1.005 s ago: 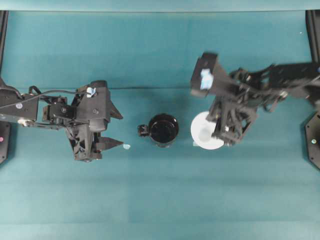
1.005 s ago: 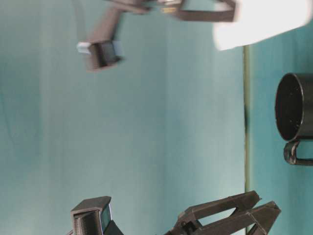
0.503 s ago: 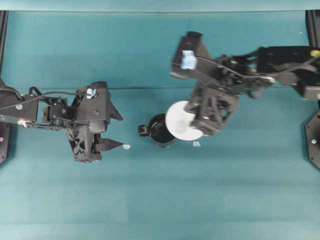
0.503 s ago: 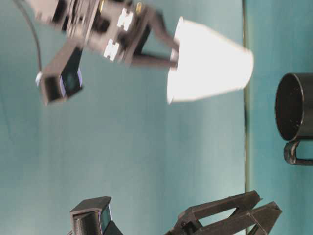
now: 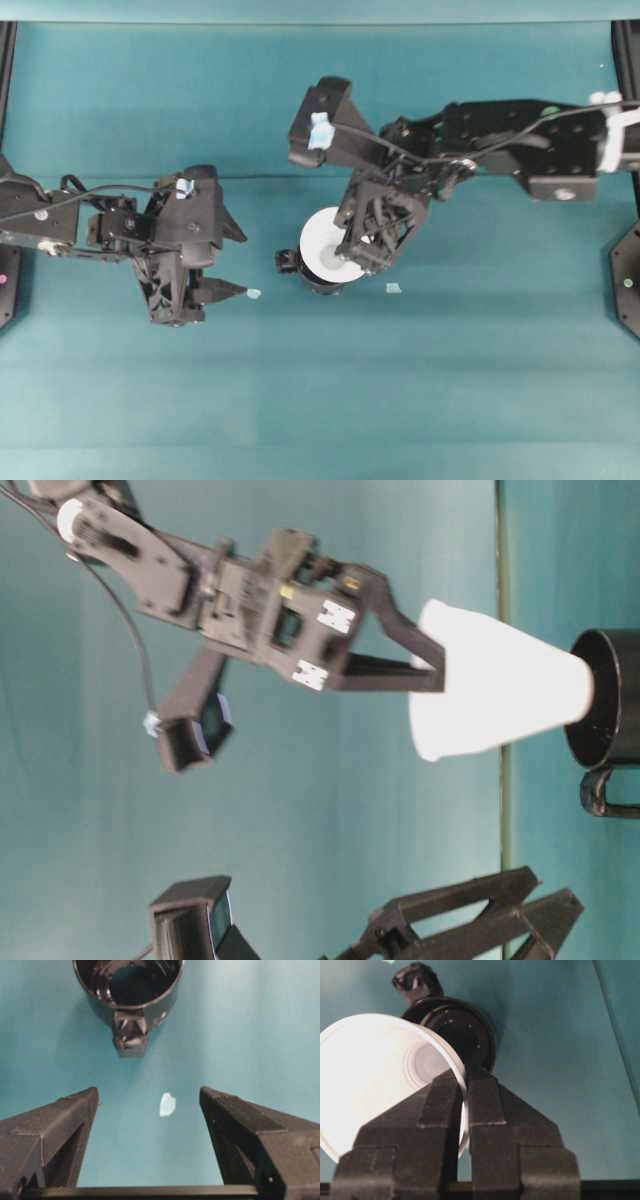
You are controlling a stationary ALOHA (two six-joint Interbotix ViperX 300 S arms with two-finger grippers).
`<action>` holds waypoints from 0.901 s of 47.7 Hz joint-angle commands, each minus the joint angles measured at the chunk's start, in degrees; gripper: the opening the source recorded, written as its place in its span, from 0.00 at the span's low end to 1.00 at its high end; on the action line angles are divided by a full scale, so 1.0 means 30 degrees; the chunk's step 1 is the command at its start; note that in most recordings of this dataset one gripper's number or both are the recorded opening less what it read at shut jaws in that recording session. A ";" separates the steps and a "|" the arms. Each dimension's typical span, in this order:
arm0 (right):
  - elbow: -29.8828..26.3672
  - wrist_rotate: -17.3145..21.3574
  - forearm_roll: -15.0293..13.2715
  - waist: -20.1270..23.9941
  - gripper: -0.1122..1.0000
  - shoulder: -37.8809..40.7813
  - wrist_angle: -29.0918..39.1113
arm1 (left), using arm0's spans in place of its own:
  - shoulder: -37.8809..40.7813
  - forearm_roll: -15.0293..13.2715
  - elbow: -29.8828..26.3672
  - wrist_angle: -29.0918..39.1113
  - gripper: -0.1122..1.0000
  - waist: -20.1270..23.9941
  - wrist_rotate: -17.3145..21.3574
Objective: Put a paper cup into the cup holder on your left arm.
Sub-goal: 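Lift the paper cup with the right gripper and carry it over the mug, then lower the paper cup into the black mug with the right gripper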
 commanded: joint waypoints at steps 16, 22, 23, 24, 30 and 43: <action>-0.0059 0.0059 -0.0029 -0.0088 0.09 0.0791 -0.1201 | 0.0469 0.0059 -0.0732 -0.0146 0.87 -0.0088 0.0029; -0.0088 0.0059 -0.0029 -0.0088 0.09 0.0908 -0.0967 | 0.0469 0.0059 -0.0674 -0.0146 0.87 -0.0088 0.0029; -0.0088 0.0059 -0.0059 -0.0088 0.09 0.0908 -0.0879 | 0.0469 0.0029 -0.0674 -0.0146 0.87 -0.0088 0.0029; -0.0088 0.0059 -0.0088 -0.0088 0.09 0.0938 -0.0879 | 0.0469 0.0059 -0.0645 -0.0117 0.87 -0.0088 0.0029; -0.0059 0.0059 -0.0205 -0.0088 0.09 0.1230 -0.0879 | 0.0469 0.0059 -0.0645 -0.0146 0.87 -0.0088 0.0029; -0.0059 0.0059 -0.0234 -0.0059 0.09 0.1582 -0.0996 | 0.0498 0.0059 -0.0615 -0.0146 0.87 -0.0088 0.0029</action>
